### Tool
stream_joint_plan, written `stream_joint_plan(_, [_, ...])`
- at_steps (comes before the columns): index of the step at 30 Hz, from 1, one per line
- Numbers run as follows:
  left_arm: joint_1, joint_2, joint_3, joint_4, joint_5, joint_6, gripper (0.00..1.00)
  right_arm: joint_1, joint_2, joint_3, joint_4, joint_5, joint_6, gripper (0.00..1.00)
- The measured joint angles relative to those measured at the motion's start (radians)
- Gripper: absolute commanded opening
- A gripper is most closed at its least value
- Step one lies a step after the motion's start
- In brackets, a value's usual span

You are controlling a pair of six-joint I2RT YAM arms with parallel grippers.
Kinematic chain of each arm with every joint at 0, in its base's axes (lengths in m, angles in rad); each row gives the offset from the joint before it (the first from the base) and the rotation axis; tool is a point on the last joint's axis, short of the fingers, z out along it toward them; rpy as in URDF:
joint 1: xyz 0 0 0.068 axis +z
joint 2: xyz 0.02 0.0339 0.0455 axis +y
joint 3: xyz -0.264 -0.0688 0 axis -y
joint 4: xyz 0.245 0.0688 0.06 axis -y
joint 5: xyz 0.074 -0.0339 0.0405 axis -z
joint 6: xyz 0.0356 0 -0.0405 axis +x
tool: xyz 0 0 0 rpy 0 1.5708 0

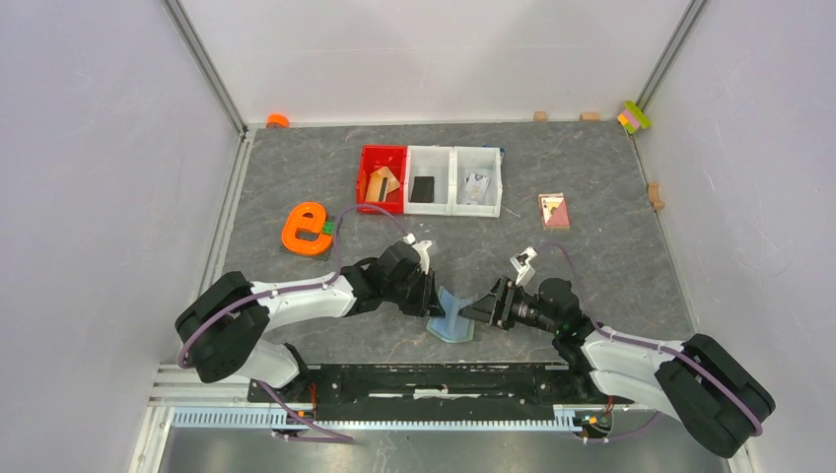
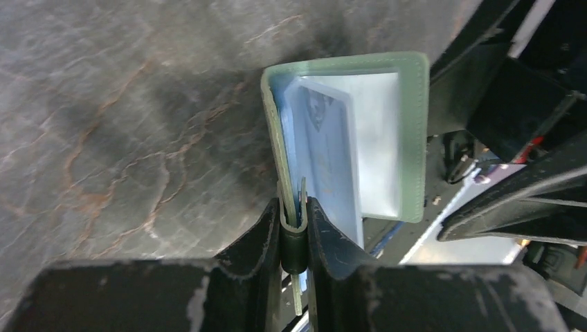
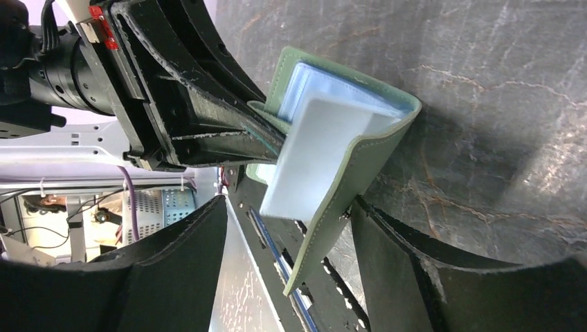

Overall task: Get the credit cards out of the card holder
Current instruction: Remove the credit card from the card holder.

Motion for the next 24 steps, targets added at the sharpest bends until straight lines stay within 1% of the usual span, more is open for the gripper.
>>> stream_joint_plan(4, [-0.003, 0.004, -0.002, 0.076, 0.056, -0.026, 0.02, 0.0, -0.005, 0.0, 0.01, 0.002, -0.001, 0.69])
stream_joint_plan(6, [-0.003, 0.014, -0.008, 0.135, 0.087, -0.043, 0.02, 0.0, -0.016, 0.0, -0.005, 0.005, -0.01, 0.68])
stream_joint_plan(10, [-0.005, 0.032, -0.011, 0.175, 0.107, -0.055, 0.02, 0.0, -0.059, 0.0, -0.076, 0.025, -0.051, 0.62])
stream_joint_plan(12, [-0.005, 0.033, -0.011, 0.17, 0.106, -0.055, 0.02, 0.0, -0.087, 0.0, -0.136, 0.044, -0.082, 0.58])
stream_joint_plan(16, [-0.005, 0.033, -0.011, 0.122, 0.074, -0.053, 0.02, 0.0, -0.142, 0.0, -0.263, 0.091, -0.141, 0.43])
stream_joint_plan(18, [-0.005, 0.032, -0.011, 0.093, 0.055, -0.051, 0.02, 0.0, -0.154, 0.0, -0.301, 0.105, -0.159, 0.4])
stream_joint_plan(23, [-0.005, 0.03, -0.011, 0.067, 0.028, -0.05, 0.02, 0.0, -0.156, 0.0, -0.359, 0.121, -0.19, 0.28])
stream_joint_plan(24, [-0.005, 0.03, -0.011, 0.064, 0.024, -0.05, 0.02, 0.0, -0.156, 0.0, -0.366, 0.123, -0.194, 0.27])
